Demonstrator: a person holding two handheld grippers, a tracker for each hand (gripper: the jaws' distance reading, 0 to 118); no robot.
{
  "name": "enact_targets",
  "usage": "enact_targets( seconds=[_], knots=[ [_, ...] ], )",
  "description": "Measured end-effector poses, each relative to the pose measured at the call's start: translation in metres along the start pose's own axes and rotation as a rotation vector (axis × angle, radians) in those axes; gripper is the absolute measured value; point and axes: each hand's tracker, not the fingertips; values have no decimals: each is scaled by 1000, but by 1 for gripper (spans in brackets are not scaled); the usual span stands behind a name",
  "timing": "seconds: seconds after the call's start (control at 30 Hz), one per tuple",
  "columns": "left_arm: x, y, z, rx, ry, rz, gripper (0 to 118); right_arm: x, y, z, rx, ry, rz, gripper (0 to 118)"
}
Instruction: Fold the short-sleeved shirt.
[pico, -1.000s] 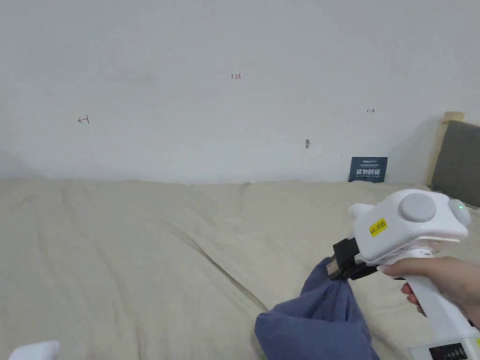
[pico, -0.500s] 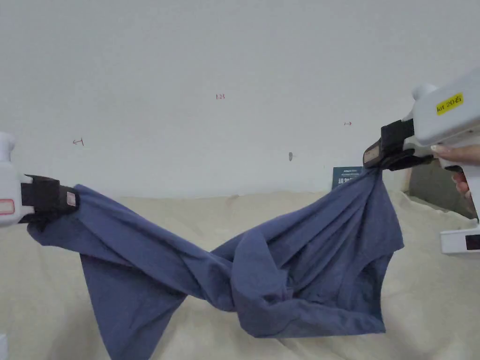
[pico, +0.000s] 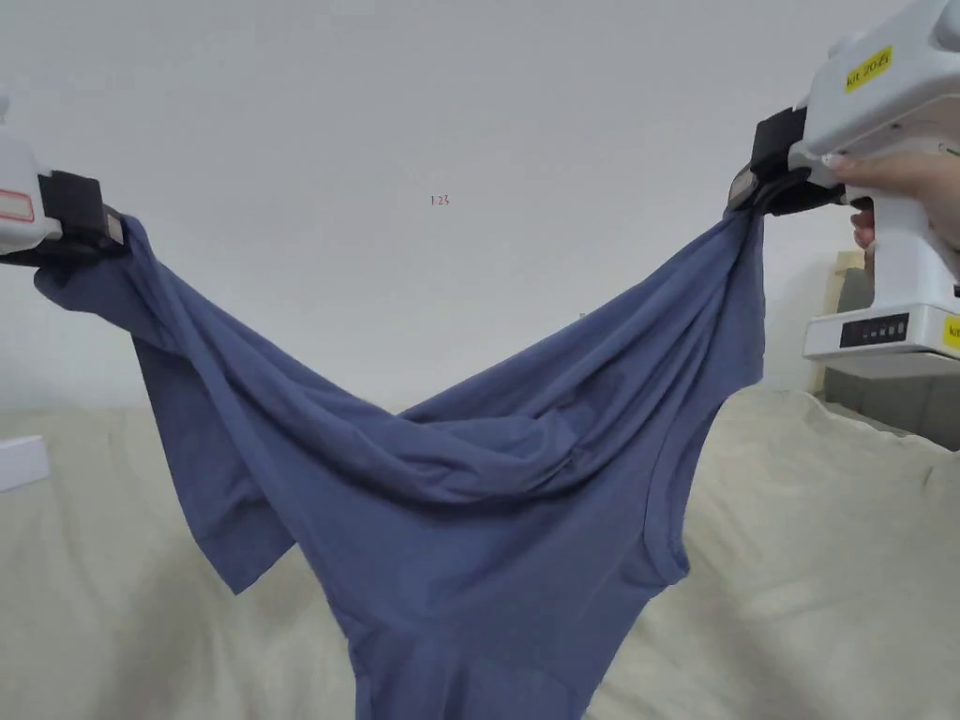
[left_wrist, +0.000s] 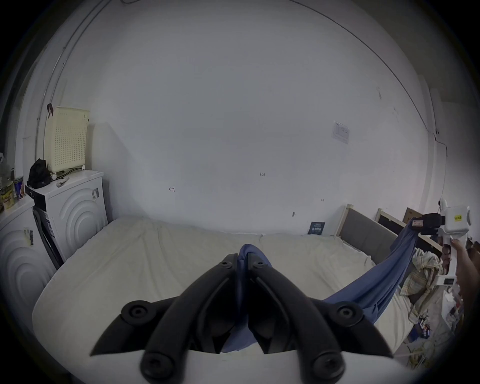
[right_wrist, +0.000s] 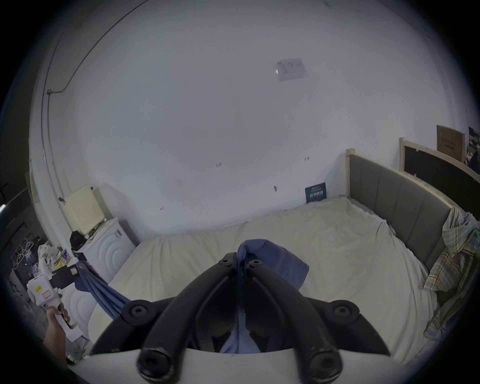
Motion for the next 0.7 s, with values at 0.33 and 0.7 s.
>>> enact_targets(
  seconds=[0.33, 0.7],
  knots=[
    [-4, 30, -24, 93, -16, 56, 5, -23, 48, -4, 122, -11, 14, 3],
    [-52, -138, -68, -216, -1, 55, 5, 45, -110, -97, -261, -41, 35, 3]
  ],
)
